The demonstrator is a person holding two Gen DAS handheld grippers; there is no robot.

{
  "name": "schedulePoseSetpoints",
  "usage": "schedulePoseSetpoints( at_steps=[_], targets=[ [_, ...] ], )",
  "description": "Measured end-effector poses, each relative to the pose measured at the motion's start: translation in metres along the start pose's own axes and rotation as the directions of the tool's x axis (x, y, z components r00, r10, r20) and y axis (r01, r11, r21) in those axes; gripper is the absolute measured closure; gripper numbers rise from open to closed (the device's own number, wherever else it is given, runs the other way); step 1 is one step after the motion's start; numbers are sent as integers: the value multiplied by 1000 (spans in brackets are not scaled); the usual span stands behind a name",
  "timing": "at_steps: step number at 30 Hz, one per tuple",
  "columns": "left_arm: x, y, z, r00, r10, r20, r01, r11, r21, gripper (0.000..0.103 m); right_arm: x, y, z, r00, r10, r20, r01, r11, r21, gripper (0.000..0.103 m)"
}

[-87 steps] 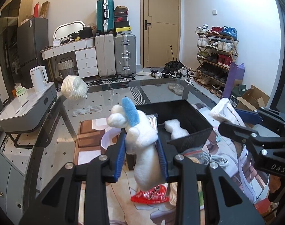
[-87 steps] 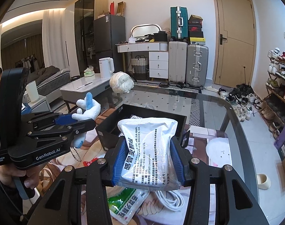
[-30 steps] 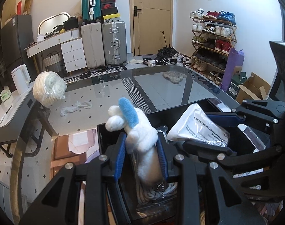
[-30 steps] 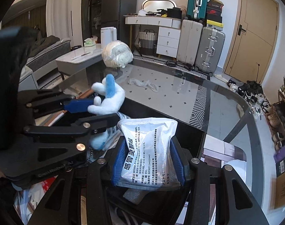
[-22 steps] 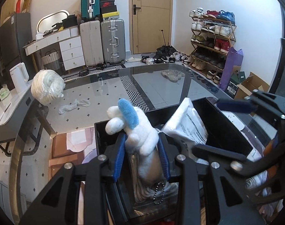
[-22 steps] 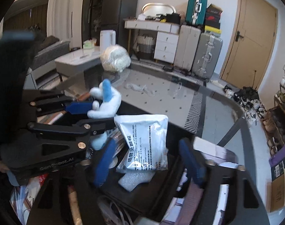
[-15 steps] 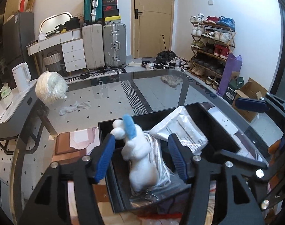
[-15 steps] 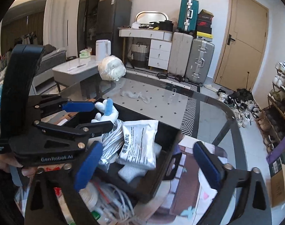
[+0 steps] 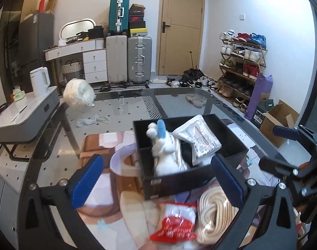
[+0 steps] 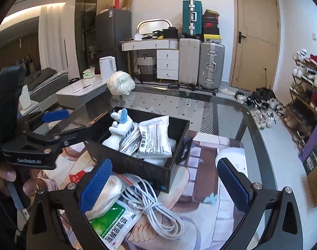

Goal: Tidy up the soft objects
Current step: 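Withdraw both tools from the box toward the red packet and cable coil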

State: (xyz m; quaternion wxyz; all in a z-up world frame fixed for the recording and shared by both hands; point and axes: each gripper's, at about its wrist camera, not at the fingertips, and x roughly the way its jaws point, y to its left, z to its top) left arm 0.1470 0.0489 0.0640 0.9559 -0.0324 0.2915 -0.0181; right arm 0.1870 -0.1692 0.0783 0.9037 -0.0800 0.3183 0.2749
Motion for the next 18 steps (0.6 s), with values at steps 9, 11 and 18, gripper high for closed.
schedulePoseSetpoints(
  at_steps=[9,11,18],
  targets=[
    [-26,2,-26,999,41,8,-41,999,-1,0,-7,6,-15,999,27,-25,-25,999,48,1],
    [-27,2,-31,999,46,-1,-46,999,-1,0,-5,8,-19,999,26,-36,-25,999,42,1],
    [-24,7,-49,997,71,-40,-70,998,4,0,1,7,-38,995,-4,-98,6,1000,18,0]
  ],
)
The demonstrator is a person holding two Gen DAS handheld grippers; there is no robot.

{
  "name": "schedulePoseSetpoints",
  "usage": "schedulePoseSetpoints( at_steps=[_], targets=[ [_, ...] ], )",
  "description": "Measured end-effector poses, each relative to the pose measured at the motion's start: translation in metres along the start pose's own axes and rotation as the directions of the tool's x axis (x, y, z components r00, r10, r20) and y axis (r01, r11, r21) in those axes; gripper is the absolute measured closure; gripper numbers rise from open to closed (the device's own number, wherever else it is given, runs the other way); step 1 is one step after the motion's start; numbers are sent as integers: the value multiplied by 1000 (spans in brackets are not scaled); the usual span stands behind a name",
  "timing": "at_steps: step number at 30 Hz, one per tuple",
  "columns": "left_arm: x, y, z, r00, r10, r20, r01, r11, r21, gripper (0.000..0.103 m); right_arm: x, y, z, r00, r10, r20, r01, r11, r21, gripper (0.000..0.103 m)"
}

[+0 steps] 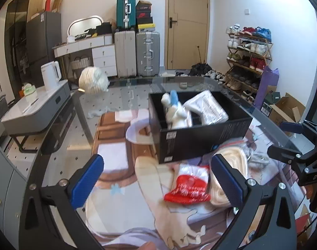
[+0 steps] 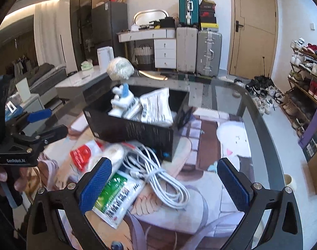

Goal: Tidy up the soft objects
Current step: 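Withdraw both tools from the box toward the red packet and cable coil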

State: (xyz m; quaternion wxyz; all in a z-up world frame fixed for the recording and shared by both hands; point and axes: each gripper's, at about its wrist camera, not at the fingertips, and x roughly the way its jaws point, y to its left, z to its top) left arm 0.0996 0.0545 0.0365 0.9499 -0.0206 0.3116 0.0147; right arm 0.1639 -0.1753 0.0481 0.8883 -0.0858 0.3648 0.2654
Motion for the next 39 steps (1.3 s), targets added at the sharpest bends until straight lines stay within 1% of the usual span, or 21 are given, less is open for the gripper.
schedulePoseSetpoints(
  at_steps=[6,13,17,21,27,30,32,34,37,39],
  targets=[
    [13,4,-12,998,-1,-58,1,1000,-10,0,11,-5,-13,999,-1,-53,2,1000,13,0],
    [24,2,-21,995,-6,-98,7,1000,3,0,22,-7,-18,996,-11,-91,13,1000,20,0],
    [27,0,-22,995,-2,-104,5,1000,21,0,31,-14,-19,992,-24,-120,30,999,45,0],
    [28,1,-23,993,-16,-113,18,1000,14,0,42,-18,-19,987,0,-162,10,998,61,0],
    [31,1,-23,992,-16,-124,18,1000,20,0,63,-13,-13,980,-11,-199,18,999,33,1],
    [31,0,-23,992,-26,-125,29,999,22,0,69,-10,-9,980,12,-199,-8,1000,20,1],
    [32,1,-23,991,-28,-131,31,999,22,0,73,-6,-6,979,14,-203,-14,1000,1,2],
    [33,1,-23,990,-30,-137,33,999,22,0,77,-3,-3,978,30,-207,-33,999,-15,5],
    [34,0,-24,990,-28,-141,32,999,25,0,81,4,-1,973,68,-219,-77,996,-34,15],
    [34,-1,-24,990,-27,-140,32,999,29,0,82,7,-2,969,94,-230,-106,994,-39,27]
  ],
)
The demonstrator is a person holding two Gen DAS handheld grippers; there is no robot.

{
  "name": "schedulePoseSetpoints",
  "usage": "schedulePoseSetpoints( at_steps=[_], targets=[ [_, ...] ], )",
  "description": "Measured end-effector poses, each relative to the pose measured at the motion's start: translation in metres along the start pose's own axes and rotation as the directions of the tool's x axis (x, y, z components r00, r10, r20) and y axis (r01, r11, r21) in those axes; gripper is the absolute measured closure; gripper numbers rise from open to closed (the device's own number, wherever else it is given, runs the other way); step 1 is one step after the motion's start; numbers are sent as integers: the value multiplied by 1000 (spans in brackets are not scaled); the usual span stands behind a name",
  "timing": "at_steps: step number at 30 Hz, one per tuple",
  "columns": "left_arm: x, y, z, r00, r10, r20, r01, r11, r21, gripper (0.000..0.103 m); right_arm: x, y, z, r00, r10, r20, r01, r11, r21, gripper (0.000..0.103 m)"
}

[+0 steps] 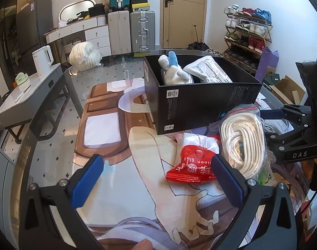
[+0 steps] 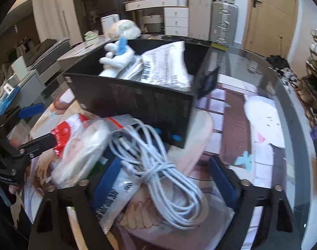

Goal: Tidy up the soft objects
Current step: 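Withdraw both tools from the box toward the red packet and cable coil, then grasp the white cable coil with right tool while left tool grasps the red balloon packet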

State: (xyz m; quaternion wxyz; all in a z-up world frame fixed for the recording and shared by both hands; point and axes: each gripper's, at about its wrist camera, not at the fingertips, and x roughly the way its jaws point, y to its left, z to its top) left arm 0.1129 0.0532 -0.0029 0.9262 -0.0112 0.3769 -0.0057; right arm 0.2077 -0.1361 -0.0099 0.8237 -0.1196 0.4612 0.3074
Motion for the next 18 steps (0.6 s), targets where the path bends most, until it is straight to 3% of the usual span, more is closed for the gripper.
schedulePoseSetpoints(
  at_steps=[10,18],
  targets=[
    [0,2,-1,1000,-10,0,10,1000,-10,0,-7,2,-6,1000,20,6,-20,1000,-6,53],
    [1,2,-1,1000,-14,-6,14,1000,-8,0,-23,-11,-25,1000,11,8,-11,998,62,54]
  ],
)
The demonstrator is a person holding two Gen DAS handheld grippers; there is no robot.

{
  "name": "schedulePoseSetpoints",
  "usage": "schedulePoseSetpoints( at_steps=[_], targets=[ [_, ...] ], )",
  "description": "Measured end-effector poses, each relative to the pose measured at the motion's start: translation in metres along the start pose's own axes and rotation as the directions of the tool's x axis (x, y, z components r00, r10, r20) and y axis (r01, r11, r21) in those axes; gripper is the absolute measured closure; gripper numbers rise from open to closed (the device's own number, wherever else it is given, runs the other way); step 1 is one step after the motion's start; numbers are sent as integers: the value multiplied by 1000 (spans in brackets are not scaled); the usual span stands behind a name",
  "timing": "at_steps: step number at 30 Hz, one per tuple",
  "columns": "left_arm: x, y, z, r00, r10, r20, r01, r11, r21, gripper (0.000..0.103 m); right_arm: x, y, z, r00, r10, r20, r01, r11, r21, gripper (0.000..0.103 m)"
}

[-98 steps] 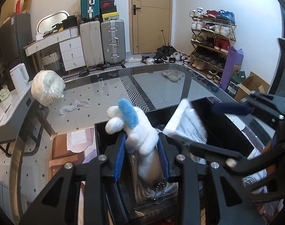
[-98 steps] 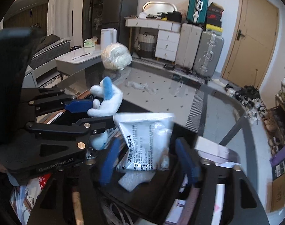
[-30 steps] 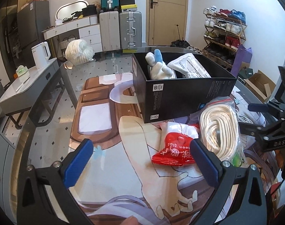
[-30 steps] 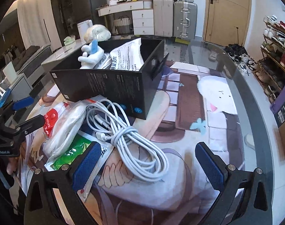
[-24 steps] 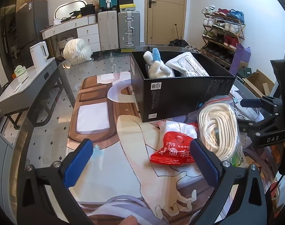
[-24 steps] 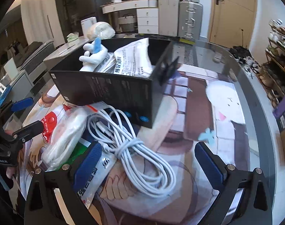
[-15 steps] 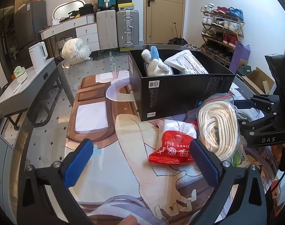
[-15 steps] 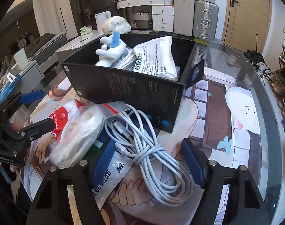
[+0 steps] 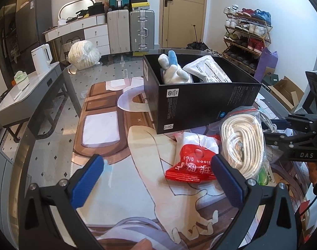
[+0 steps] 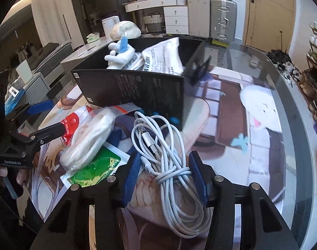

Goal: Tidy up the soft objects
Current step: 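Grasp the white cable coil with right tool while left tool grasps the red balloon packet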

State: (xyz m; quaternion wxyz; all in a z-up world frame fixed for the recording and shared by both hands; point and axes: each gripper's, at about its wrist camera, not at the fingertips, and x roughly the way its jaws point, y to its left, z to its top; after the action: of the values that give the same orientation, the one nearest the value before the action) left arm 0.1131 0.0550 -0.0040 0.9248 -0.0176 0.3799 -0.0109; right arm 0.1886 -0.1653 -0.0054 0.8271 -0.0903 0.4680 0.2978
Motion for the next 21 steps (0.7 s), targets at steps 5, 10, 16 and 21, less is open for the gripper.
schedulePoseSetpoints(
  at_steps=[5,10,16,21],
  targets=[
    [3,-4,1,1000,-1,-19,1,1000,21,0,-10,-3,-13,1000,-4,17,3,999,32,54],
    [8,-9,4,999,-17,-43,18,999,38,0,-16,-3,-17,1000,-8,10,8,1000,28,54],
    [17,-20,10,997,-5,-79,11,997,79,0,-18,-3,-21,1000,-9,2,9,1000,2,54],
    [22,-23,11,995,20,-97,-11,995,96,0,-22,-4,-25,1000,4,-4,-4,1000,-23,51]
  ],
)
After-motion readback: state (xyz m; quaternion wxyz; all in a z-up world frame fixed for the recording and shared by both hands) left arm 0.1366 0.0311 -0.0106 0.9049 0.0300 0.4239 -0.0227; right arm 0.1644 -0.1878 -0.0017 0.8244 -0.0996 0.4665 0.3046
